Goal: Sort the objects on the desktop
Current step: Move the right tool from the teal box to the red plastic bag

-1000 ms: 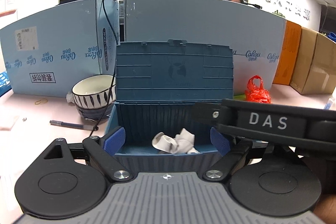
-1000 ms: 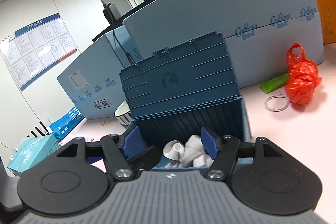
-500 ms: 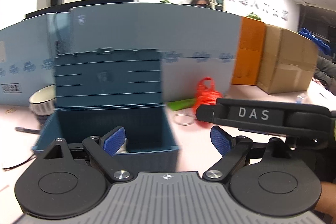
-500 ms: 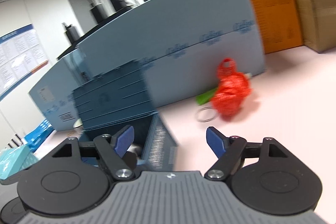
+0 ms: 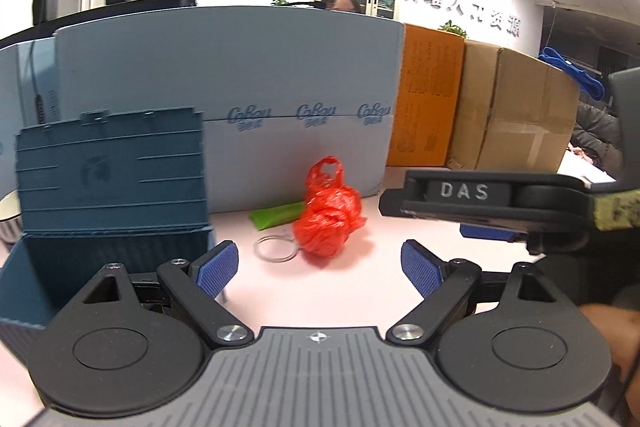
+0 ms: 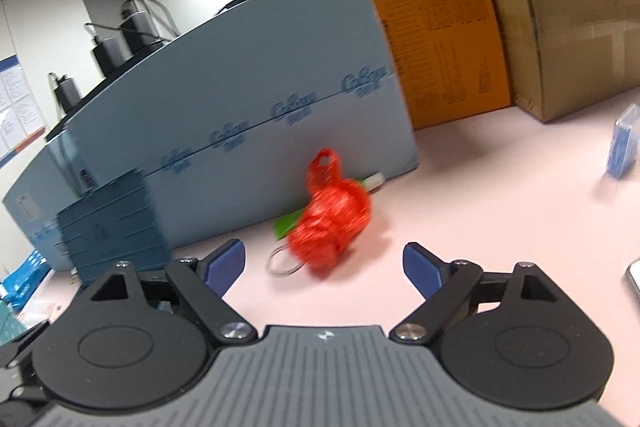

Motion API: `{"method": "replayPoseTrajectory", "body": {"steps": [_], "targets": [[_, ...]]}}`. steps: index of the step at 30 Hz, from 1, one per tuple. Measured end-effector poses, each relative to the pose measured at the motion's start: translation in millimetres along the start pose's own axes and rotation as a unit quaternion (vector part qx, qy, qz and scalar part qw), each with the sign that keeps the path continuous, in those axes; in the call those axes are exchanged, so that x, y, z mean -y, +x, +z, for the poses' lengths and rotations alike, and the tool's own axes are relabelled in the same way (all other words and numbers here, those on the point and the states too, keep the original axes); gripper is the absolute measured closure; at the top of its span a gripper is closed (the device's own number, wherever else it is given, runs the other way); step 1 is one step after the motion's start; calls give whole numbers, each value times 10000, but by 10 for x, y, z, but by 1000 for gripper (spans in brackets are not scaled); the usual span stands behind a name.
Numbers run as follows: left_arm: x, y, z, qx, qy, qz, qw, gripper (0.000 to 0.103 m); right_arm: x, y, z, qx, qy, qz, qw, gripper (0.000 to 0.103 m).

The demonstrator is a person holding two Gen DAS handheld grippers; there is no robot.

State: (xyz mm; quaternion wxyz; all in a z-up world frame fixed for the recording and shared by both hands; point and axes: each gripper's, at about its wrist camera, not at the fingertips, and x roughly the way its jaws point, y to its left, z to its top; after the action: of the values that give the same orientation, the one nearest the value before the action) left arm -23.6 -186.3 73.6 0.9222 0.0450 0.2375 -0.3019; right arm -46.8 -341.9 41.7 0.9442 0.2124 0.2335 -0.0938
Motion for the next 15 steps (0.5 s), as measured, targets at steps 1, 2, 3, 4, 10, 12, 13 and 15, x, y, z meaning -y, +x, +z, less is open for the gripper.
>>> {"method": "replayPoseTrajectory", "body": {"steps": [1, 2, 3, 4, 10, 12, 13, 15], "targets": [[16, 34, 5, 2, -2, -9, 10000, 16, 45, 55, 39, -17, 8, -51, 10000, 11], [28, 71, 10, -2, -6, -13, 10000, 16, 91, 114, 75, -48, 12, -96, 9999, 11], [33, 113, 16, -23, -17, -5, 10000, 16, 133, 180, 106, -80, 18, -145, 9999, 11], [32, 153, 24, -58, -41, 4, 10000, 16, 169, 244, 130, -106, 29, -183, 9998, 11], [22, 388, 74, -249, -167, -39, 9995, 16, 326, 618, 205, -299, 46, -188, 9994, 10], [14, 445, 72, -272, -171, -101, 9994, 16, 348, 720, 223, -343, 26, -100, 9994, 11], [5, 464, 67, -274, -184, -136, 9994, 16, 349, 772, 241, -355, 6, -44, 9994, 11], [-18, 483, 63, -302, -235, -145, 9992, 16, 339, 886, 277, -381, -40, 81, 9992, 11]]}}
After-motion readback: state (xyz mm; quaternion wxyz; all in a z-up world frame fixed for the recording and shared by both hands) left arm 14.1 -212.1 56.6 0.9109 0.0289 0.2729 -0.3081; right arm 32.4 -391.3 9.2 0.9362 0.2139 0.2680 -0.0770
